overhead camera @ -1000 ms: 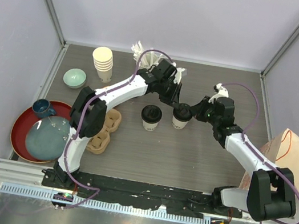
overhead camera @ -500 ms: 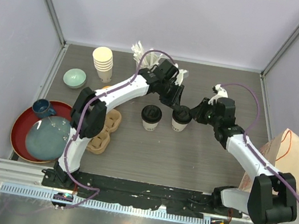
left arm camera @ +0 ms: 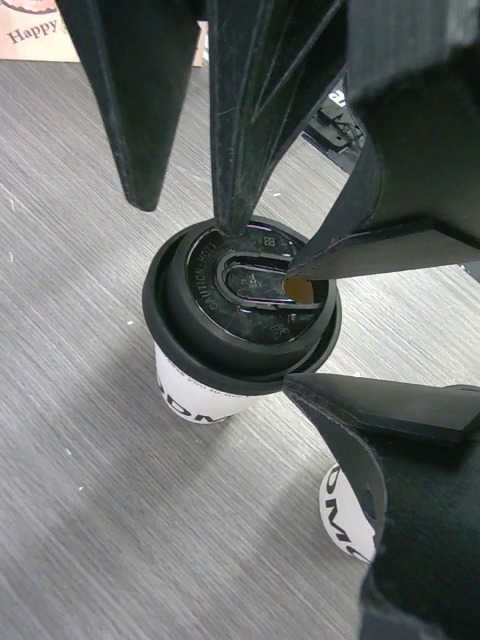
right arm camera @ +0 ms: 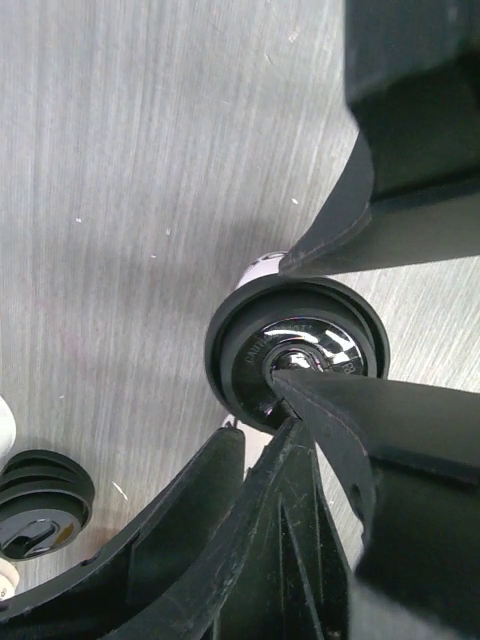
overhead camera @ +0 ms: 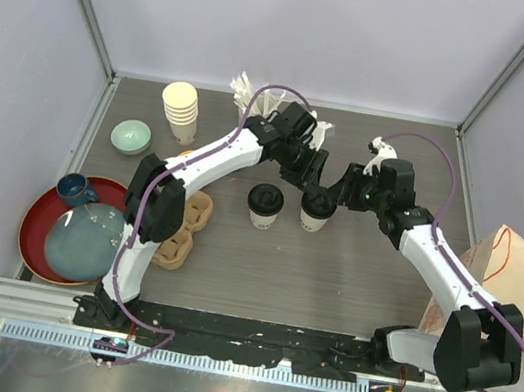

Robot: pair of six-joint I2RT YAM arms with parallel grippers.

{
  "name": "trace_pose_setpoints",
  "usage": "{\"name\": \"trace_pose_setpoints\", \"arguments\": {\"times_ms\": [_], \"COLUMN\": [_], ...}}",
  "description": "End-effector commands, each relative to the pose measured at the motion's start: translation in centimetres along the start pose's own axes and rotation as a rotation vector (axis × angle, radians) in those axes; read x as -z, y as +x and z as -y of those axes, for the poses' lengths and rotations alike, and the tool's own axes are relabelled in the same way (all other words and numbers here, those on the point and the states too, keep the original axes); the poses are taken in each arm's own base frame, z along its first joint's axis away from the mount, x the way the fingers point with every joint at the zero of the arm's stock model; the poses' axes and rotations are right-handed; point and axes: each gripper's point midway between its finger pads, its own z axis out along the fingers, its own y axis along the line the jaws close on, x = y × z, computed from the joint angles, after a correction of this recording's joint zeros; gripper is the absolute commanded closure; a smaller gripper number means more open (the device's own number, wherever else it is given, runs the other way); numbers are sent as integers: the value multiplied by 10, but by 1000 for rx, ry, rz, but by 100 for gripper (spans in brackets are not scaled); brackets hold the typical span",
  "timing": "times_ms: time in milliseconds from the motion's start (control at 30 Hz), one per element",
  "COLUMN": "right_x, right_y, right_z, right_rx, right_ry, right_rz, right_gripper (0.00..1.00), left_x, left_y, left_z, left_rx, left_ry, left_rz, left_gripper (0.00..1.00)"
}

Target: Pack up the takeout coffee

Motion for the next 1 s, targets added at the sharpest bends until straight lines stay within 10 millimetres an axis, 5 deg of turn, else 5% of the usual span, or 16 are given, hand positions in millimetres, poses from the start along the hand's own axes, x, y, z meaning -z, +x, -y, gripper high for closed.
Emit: {"name": "trace_pose_setpoints", "arguments": {"times_ms": [0,233,333,533,767,967], "right_x": [11,38,45,57,43,47], "right_y": [-32,-35,-24,11,50,44], "right_z": [-8,-53,-62,-76,-61,-51], "right_rx": [105,445,663,813,1162,1300], "right_ry": [0,-287,-388,-534,-484,-394], "right_rz": [49,156,250,267,177,279], "right_gripper": [50,47,55,65,64,64], "left_x": [19,15,6,-7,-9,-8], "left_y": [-21,-34,-38,-41,-39,-37], "left_z": [15,27,29,30,24,24], "left_rx": [-79,-147,-133,-114,-128,-140], "left_ry": [11,77,103,130,106,111], "left_rz": [48,44,38,29,18,15], "left_gripper": [53,51,53,56,57,56]}}
